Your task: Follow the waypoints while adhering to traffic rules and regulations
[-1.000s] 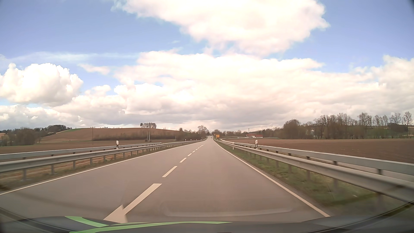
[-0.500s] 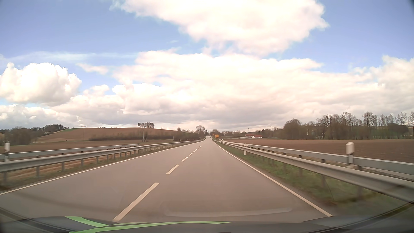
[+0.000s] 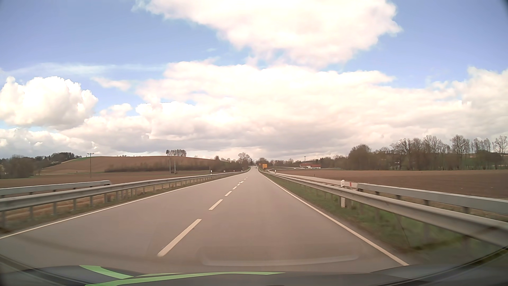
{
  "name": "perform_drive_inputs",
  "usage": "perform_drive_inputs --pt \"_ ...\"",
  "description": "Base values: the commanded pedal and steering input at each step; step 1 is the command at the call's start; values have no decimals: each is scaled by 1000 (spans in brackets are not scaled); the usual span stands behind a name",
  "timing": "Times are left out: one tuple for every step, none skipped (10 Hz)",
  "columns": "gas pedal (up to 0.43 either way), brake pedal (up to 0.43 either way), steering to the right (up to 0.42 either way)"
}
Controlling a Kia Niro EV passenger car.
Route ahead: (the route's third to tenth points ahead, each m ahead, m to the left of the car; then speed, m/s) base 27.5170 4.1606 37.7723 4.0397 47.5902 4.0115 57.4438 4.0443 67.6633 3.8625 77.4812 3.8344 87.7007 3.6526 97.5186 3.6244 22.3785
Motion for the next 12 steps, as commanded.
perform_drive_inputs --pt "177 0 2" --pt "177 0 2" --pt "177 0 1" --pt "177 0 1" --pt "177 0 0" --pt "177 0 0" --pt "177 0 0" --pt "177 0 0" --pt "177 0 0" --pt "177 0 0" --pt "169 0 0" --pt "169 0 -1"
